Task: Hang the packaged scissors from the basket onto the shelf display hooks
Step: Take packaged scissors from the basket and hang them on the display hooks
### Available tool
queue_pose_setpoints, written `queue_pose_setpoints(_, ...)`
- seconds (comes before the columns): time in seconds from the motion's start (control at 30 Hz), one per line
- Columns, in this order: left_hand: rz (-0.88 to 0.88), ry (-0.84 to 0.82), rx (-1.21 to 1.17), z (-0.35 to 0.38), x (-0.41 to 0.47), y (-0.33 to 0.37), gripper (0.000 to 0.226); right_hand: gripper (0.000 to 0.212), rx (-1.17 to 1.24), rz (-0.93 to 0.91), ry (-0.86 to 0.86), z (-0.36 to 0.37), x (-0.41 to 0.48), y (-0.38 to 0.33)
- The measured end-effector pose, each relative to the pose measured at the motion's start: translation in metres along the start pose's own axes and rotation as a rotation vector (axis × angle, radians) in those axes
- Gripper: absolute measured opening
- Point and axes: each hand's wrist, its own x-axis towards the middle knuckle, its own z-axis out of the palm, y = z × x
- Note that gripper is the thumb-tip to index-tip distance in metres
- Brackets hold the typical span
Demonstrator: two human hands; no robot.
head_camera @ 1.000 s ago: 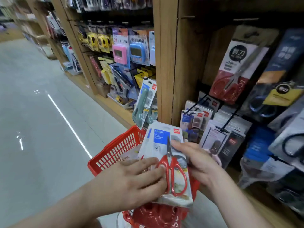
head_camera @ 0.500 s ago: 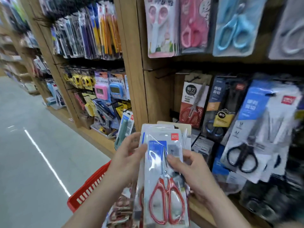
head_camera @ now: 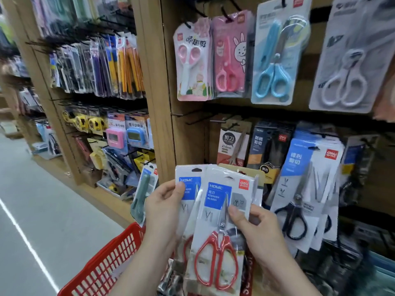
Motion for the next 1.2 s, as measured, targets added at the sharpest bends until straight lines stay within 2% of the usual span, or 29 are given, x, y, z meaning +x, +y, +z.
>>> queue_pose_setpoints(0.13, 0.117, 0.158, -0.003, -0.013, 0.024, 0.013, 0.013, 0.014, -0.012, 0.011, -0.008, 0.010, 0.019, -0.007)
queue_pose_setpoints(0.3, 0.281, 0.326, 0.055, -0.039, 0.069, 0.044, 0.015, 0.009, -0.002, 0.062, 0.023, 0.023, 0.059, 0.011)
queue_pose_setpoints(0.5, 0.282, 0.100, 0.161, 0.010, 0.131, 0.049, 0.010, 0.023, -0.139, 0.027, 0.056, 0.040, 0.103, 0.044)
queue_pose_setpoints(0.63, 0.264, 0.063, 0.157, 0.041, 0.160, 0.032, 0.014, 0.044, -0.229, -0.050, 0.084, 0.047, 0.112, 0.054)
queue_pose_setpoints(0.77, 0.234, 0.104, 0.163, 0.049, 0.176, 0.023, 0.019, 0.036, -0.337, -0.066, 0.073, 0.041, 0.117, 0.061)
queue_pose_setpoints(0.87, 0.242, 0.120, 0.205, 0.052, 0.184, 0.022, 0.019, 0.033, -0.329, -0.071, 0.064, 0.035, 0.117, 0.059)
queue_pose_setpoints(0.97, 0.313, 0.139, 0.354, 0.055, 0.187, 0.022, 0.021, 0.032, -0.263, -0.110, 0.030, 0.030, 0.112, 0.051)
queue_pose_setpoints(1.1, 0.546, 0.137, 0.843, 0.058, 0.186, 0.023, 0.020, 0.024, -0.220, -0.125, 0.025, 0.026, 0.108, 0.042)
queue_pose_setpoints(1.2, 0.587, 0.140, 1.089, 0.052, 0.176, 0.026, 0.027, 0.020, -0.185, -0.140, 0.029, 0.022, 0.105, 0.040)
